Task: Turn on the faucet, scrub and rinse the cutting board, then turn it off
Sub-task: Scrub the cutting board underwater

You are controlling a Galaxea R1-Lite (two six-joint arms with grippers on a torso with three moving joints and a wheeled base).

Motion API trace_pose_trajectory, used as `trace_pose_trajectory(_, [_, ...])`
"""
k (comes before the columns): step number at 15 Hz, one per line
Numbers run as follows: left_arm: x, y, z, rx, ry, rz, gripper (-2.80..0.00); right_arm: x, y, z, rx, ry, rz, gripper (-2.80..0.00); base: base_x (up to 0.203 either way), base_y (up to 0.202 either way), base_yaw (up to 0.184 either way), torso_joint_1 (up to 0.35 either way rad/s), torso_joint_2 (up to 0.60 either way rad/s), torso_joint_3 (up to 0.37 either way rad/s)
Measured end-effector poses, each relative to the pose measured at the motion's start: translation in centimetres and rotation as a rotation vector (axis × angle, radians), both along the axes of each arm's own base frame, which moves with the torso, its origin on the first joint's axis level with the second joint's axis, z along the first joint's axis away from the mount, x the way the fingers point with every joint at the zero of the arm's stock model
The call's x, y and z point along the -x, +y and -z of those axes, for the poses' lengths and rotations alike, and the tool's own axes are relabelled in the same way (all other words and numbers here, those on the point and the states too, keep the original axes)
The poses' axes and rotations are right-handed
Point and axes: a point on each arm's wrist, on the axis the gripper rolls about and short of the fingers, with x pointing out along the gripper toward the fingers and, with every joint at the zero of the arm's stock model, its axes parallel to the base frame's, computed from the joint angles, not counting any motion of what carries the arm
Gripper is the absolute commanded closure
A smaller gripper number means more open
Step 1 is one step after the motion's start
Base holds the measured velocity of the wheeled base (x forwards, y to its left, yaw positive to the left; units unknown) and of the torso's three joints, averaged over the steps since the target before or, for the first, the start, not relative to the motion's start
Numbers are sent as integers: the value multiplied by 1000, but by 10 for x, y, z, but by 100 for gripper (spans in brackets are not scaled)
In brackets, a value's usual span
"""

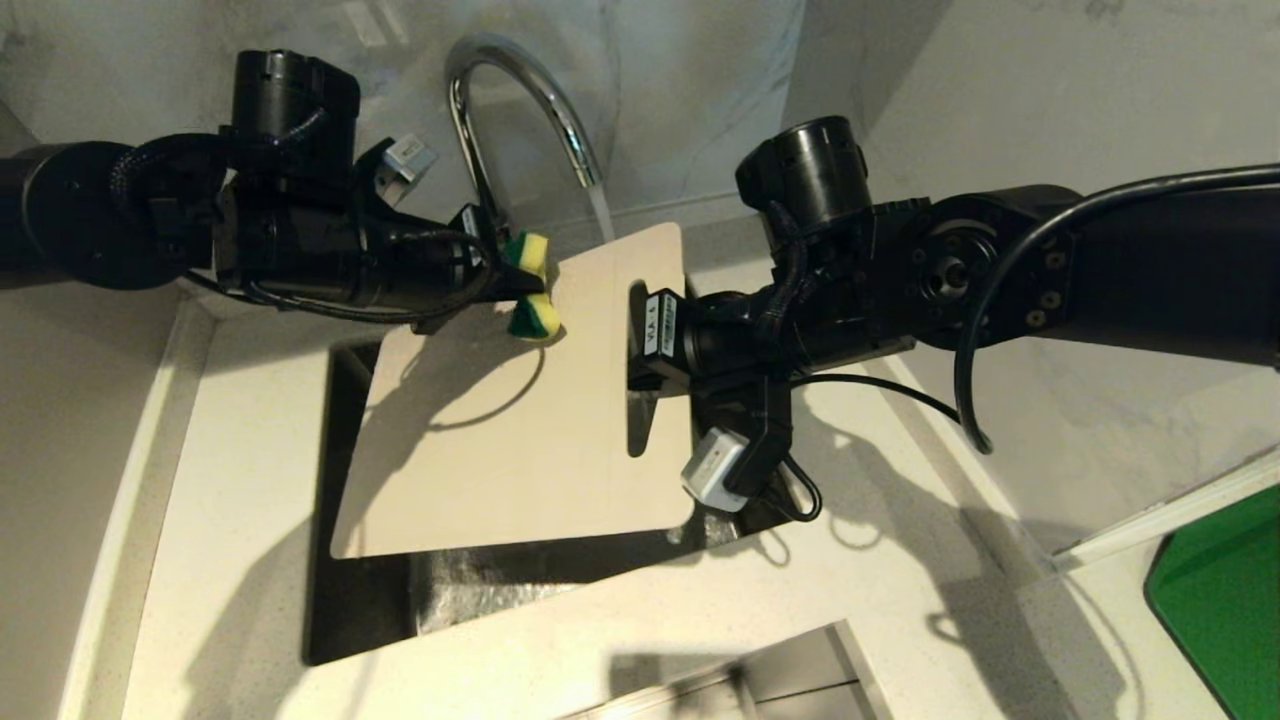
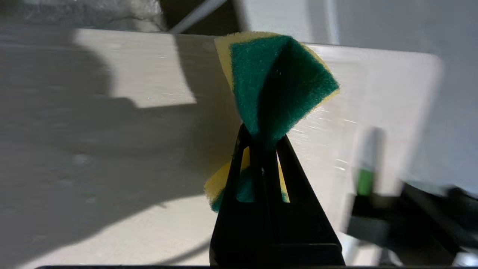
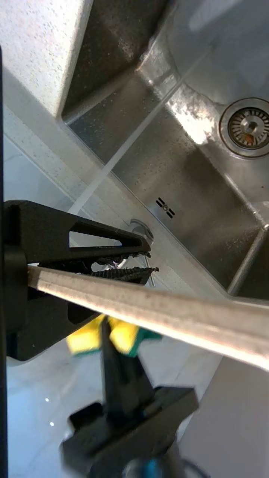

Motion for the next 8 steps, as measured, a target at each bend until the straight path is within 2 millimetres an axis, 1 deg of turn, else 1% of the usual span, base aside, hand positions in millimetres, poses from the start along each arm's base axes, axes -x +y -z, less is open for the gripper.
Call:
trace_pose_trajectory(2, [-7, 4, 8, -20, 18, -24, 0, 0, 0, 0, -1, 1, 1, 0, 0, 0, 0, 0, 0, 0])
trace_pose_trajectory(4, [-14, 13, 17, -43, 33, -47, 0, 0, 0, 0, -1, 3, 2, 0, 0, 0, 0, 0, 0, 0])
trace_pose_trajectory(8, [-30, 39, 40, -120, 63, -92, 0, 0, 0, 0, 0, 2, 3, 0, 0, 0, 0, 0, 0, 0])
